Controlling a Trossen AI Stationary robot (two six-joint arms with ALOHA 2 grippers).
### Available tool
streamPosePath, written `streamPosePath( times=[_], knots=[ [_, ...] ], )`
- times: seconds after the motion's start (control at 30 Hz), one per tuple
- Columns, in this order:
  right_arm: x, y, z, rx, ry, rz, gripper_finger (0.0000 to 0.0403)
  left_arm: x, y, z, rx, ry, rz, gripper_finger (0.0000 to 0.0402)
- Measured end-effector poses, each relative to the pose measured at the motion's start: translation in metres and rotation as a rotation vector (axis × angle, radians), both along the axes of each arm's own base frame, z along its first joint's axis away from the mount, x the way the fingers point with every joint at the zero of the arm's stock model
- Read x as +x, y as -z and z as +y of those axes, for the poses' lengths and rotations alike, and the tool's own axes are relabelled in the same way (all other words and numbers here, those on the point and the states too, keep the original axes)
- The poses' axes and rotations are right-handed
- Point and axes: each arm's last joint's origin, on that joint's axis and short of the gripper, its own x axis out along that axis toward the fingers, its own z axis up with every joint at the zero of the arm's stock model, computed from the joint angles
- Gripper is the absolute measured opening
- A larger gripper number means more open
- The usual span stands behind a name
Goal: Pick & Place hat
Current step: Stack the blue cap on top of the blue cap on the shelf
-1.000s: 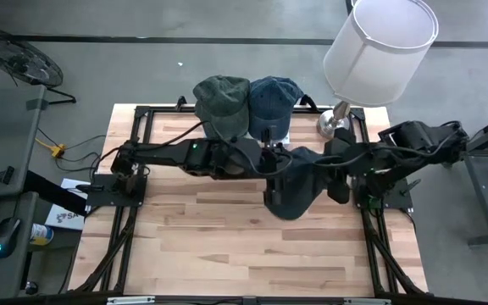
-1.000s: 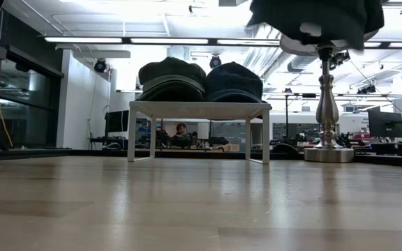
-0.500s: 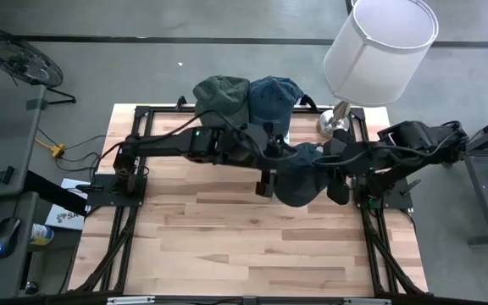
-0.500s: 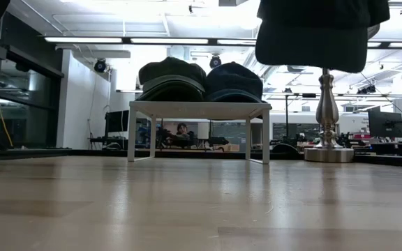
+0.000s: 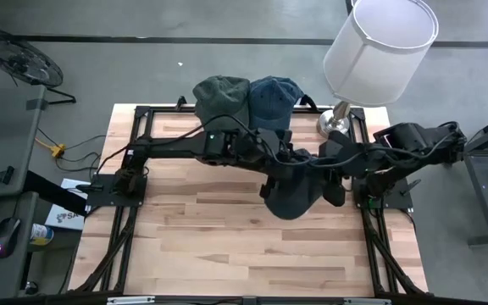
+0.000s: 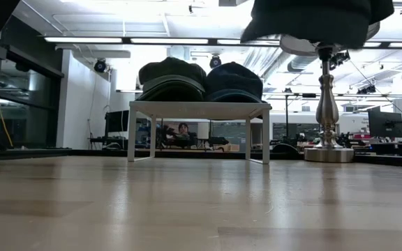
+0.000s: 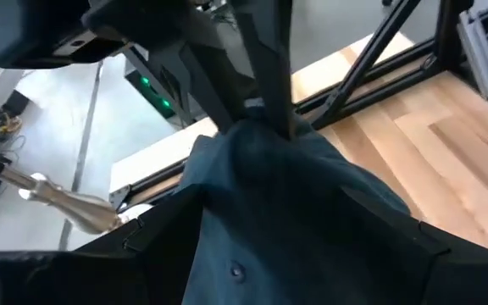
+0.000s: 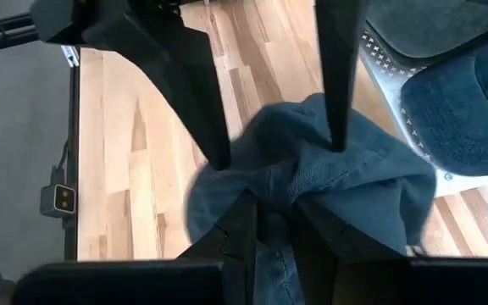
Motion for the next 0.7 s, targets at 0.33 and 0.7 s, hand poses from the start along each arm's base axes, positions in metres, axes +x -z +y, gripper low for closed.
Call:
streamPosePath(
  times=[0.33, 0.7],
  knots=[
    [0.0031, 0.0016, 0.0012, -0.005, -0.006, 0.007, 0.0045, 0.0001, -0.0007, -0.0007, 0.022, 0.038, -0.006, 0.0244],
    [0.005, 0.0022, 0.0017, -0.006, -0.005, 0.006, 0.0045, 0.0043, 0.0039, -0.0002, 0.022, 0.002, -0.001, 0.0124]
  ],
)
